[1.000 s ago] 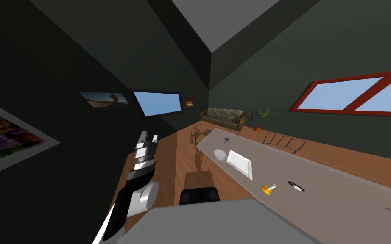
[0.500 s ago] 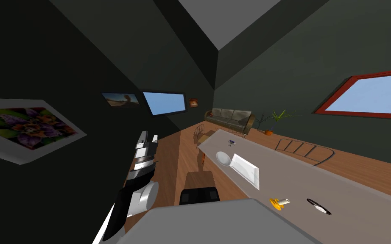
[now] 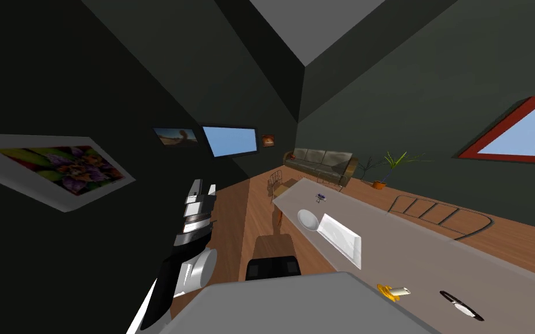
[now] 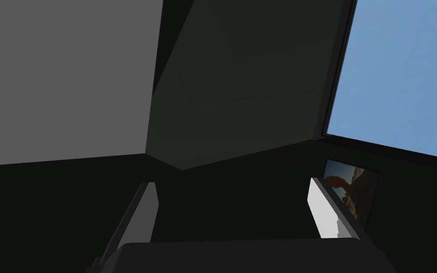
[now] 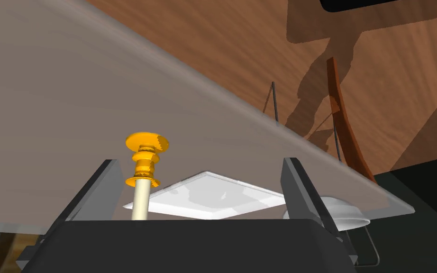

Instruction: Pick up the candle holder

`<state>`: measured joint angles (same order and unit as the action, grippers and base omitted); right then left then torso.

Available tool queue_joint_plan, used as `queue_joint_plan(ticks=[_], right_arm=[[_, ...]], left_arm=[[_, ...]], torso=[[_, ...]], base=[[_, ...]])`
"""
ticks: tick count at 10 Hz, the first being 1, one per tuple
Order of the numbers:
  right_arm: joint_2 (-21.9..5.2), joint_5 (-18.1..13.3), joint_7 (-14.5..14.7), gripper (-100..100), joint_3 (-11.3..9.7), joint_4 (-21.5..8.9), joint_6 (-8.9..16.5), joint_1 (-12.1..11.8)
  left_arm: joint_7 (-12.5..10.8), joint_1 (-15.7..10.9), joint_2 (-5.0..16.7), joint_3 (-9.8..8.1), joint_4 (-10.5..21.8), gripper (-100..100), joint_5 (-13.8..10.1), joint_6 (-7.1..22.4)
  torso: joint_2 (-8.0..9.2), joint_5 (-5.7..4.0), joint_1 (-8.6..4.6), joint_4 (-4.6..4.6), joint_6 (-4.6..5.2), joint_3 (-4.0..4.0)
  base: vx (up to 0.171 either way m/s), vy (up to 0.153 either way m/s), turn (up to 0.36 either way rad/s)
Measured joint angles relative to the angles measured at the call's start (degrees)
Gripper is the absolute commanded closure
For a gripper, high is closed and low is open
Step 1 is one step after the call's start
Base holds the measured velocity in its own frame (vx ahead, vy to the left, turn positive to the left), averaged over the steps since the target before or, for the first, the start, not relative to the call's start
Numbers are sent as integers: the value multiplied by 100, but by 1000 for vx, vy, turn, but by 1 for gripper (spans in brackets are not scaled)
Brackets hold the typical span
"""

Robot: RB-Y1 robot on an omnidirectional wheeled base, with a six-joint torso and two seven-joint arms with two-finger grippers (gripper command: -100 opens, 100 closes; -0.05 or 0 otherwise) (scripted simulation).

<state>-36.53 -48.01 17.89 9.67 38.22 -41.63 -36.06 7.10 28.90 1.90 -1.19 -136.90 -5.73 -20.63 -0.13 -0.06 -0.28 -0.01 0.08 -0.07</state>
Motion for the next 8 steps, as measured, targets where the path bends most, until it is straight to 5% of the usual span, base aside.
queue_joint_plan(ticks=[3, 8], right_arm=[[-117, -100, 211, -100, 91, -703, -222, 290], [-375, -356, 345, -100, 223, -1375, -496, 576]], left_arm=[[0, -1, 0, 1, 0, 0, 0, 0], [0, 0, 0, 0, 0, 0, 0, 0]], torso=[[0, 1, -1, 1, -7, 0], [-9, 1, 8, -1, -2, -5]], base=[[17, -75, 263], [35, -64, 140]])
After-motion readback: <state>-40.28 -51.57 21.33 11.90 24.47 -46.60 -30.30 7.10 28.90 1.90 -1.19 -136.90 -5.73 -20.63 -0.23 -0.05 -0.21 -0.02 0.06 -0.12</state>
